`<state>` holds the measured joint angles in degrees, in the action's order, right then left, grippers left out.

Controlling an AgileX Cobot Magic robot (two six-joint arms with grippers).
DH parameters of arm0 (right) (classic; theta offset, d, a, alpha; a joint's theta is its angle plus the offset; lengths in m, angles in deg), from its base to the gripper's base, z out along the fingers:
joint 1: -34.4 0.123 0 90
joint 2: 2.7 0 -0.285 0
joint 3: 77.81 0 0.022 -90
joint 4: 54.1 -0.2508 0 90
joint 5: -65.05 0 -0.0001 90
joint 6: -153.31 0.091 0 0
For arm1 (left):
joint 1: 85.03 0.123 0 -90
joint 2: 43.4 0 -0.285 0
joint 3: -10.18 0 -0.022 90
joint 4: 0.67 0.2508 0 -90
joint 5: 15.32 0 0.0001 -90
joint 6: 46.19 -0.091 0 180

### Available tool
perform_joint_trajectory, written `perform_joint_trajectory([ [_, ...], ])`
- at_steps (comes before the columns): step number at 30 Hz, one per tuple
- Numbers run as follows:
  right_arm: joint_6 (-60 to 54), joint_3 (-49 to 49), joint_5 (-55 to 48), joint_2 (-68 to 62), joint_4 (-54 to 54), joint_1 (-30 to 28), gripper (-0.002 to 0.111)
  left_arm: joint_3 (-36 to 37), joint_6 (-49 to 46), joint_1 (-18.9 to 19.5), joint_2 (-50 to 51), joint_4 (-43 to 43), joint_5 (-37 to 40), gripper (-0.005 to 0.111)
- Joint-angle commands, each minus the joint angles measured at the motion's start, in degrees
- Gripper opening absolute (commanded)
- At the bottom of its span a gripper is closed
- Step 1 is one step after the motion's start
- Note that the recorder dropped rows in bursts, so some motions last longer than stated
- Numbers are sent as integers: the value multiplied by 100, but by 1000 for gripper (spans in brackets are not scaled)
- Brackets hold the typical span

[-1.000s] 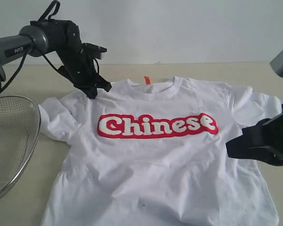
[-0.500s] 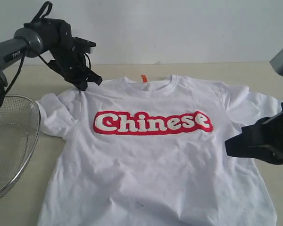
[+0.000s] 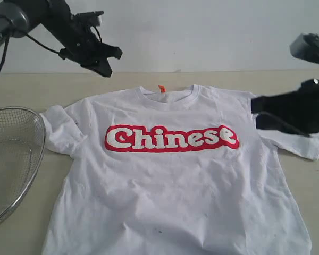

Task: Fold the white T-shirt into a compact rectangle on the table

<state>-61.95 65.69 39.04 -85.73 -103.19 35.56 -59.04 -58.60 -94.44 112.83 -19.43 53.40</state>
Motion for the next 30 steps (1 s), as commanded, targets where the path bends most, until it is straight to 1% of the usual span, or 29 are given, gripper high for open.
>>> perform_joint_trajectory([
  [1, 196, 1666, -13, -1600, 55, -165, 0, -2, -43, -30, -418, -466, 123, 5],
  [3, 311, 2609, -568, -2333, 196, -339, 0, 247, 118, -30, -596, -470, 123, 5],
  [5, 847, 3559, -1133, -3024, 726, -496, 0, 586, 106, -42, -810, -616, 123, 5],
  [8, 2184, 4858, -1741, -3998, 2338, -622, 0, 1116, -46, -64, -1091, -936, 123, 5],
  [10, 2791, 5492, -2197, -4538, 3160, -672, 0, 1464, -133, -87, -1264, -1057, 123, 5],
  [12, 2757, 5880, -2429, -4927, 3300, -685, 0, 1728, -150, -110, -1393, -1057, 123, 5],
  [16, 2702, 6409, -2618, -5483, 3296, -685, 0, 2192, -337, -123, -1666, -1057, 123, 5],
  [19, 2611, 6630, -2801, -5773, 3310, -685, 0, 2369, -397, -123, -1750, -1057, 123, 5],
  [30, 2568, 6670, -2559, -6177, 3447, -685, 0, 2407, -517, -113, -1746, -1082, 123, 5],
])
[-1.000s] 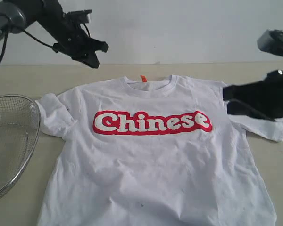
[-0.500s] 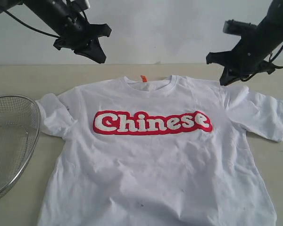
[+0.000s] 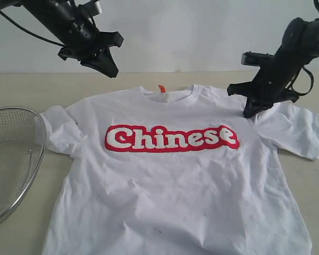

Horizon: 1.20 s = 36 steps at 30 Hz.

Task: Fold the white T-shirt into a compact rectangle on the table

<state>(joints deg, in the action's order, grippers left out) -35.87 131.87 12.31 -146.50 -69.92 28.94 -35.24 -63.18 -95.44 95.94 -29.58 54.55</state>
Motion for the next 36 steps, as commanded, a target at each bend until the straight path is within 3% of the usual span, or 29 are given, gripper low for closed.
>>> perform_joint_trajectory([
  [1, -16, 67, 139, -124, 184, -23, 0, 27, -60, -13, -57, -66, 8, 5],
  [9, 592, 150, 473, -239, 1068, -23, 0, 27, -60, -13, -57, -127, 8, 5],
  [28, 1658, 584, 1112, -519, 958, -23, 0, 27, -138, -13, -57, -127, -82, 5],
  [32, 1587, 572, 893, -136, 666, -23, 0, 27, -106, -13, -57, -168, -107, 5],
  [36, 1343, 572, -18, 599, 666, -23, 0, 27, -188, -13, -57, -631, 8, 5],
])
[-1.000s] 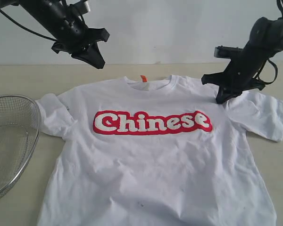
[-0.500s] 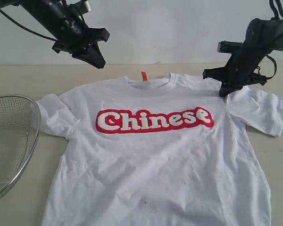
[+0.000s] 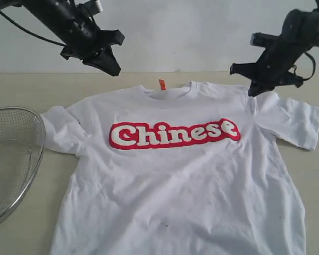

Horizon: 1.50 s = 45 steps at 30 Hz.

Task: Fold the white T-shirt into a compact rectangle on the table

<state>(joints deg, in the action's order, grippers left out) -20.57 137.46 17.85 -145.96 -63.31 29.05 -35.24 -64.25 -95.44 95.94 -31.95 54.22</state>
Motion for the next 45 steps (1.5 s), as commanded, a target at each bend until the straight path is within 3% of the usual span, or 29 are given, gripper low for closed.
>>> perform_joint_trajectory([
  [1, -232, -196, -682, 901, -39, -35, 0, 27, -106, -69, -70, -515, 41, 5],
  [6, -296, -2642, 182, 2725, -207, -35, 0, 97, -171, -684, -455, -490, 41, 5],
  [9, -421, -3927, 452, 3649, -313, -35, 0, 551, -145, -1178, -861, -351, 41, 5],
  [11, -526, -4496, 328, 4094, -313, -35, 0, 953, -145, -1510, -1041, -310, 41, 5],
  [15, -612, -6154, -85, 5365, -313, -35, 0, 2459, -172, -2400, -1420, 91, 41, 5],
  [21, -925, -7411, -198, 6397, -621, -35, 0, 3789, -251, -3207, -1449, 4, -589, 5],
  [25, -925, -7661, -227, 6576, -658, -35, 0, 3930, -425, -3793, -1449, -82, -978, 5],
  [28, -925, -7693, -363, 6563, -532, -35, 0, 3930, -468, -4007, -1424, -82, -1203, 5],
  [33, -925, -7856, -201, 6563, -479, -35, 2, 3930, -468, -4046, -1358, -57, -1372, 5],
  [40, -973, -7995, 1, 6289, -503, -35, 40, 3930, -468, -4046, -1167, 68, -1568, 5],
  [45, -989, -7995, 93, 5924, -565, -35, 43, 3930, -468, -4046, -935, 150, -1619, 5],
])
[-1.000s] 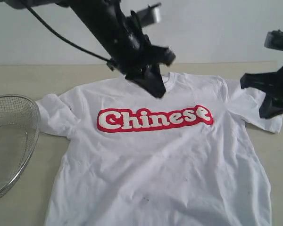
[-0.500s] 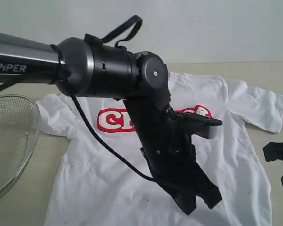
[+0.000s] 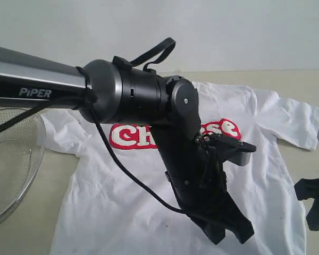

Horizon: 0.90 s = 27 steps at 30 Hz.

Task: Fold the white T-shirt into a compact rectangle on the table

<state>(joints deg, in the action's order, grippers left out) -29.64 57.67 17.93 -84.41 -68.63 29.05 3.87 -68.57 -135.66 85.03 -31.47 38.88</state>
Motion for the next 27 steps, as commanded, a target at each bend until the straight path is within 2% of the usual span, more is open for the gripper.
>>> perform_joint_trajectory([
  [1, -79, -15, 159, -288, -34, -35, 43, 20, -35, -24, 186, 168, -85, 5],
  [6, -239, -15, 421, -592, -305, -35, 43, 20, 242, 91, 280, 483, -136, 5],
  [13, -253, -15, 679, -1154, -321, -35, 43, 20, 352, 479, 280, 412, -171, 5],
  [21, -253, -15, 941, -1611, -469, 258, 43, 20, 352, 503, 280, 430, -171, 5],
  [23, -253, -15, 993, -1680, -469, 369, 39, 20, 352, 503, 280, 430, -171, 5],
  [27, -253, -15, 1047, -1801, -469, 423, 16, 20, 339, 503, 280, 431, -171, 5],
])
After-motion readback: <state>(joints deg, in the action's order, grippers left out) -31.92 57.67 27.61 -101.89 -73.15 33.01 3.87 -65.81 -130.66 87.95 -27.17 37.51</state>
